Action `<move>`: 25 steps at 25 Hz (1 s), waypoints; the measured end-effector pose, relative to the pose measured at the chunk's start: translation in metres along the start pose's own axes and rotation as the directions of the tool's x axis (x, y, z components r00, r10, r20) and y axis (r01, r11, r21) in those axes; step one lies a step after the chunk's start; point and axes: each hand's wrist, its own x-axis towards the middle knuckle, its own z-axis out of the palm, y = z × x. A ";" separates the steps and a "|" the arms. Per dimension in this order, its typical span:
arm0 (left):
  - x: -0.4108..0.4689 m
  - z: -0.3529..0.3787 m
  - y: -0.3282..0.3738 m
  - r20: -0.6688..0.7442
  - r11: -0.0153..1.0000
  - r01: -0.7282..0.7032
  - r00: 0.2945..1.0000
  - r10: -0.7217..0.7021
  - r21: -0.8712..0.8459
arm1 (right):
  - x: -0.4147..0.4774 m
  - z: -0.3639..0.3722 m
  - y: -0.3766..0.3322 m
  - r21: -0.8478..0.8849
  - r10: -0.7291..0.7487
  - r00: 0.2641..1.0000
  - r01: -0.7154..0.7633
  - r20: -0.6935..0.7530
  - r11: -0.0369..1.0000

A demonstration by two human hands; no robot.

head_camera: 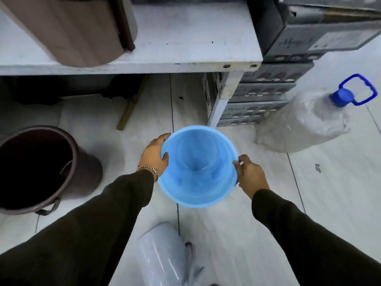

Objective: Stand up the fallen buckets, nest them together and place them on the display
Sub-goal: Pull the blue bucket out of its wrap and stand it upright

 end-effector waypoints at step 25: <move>-0.104 -0.044 -0.004 0.076 0.976 0.034 0.996 -0.052 0.217 | -0.058 0.000 -0.056 -0.392 -0.372 0.922 0.384 0.110 0.836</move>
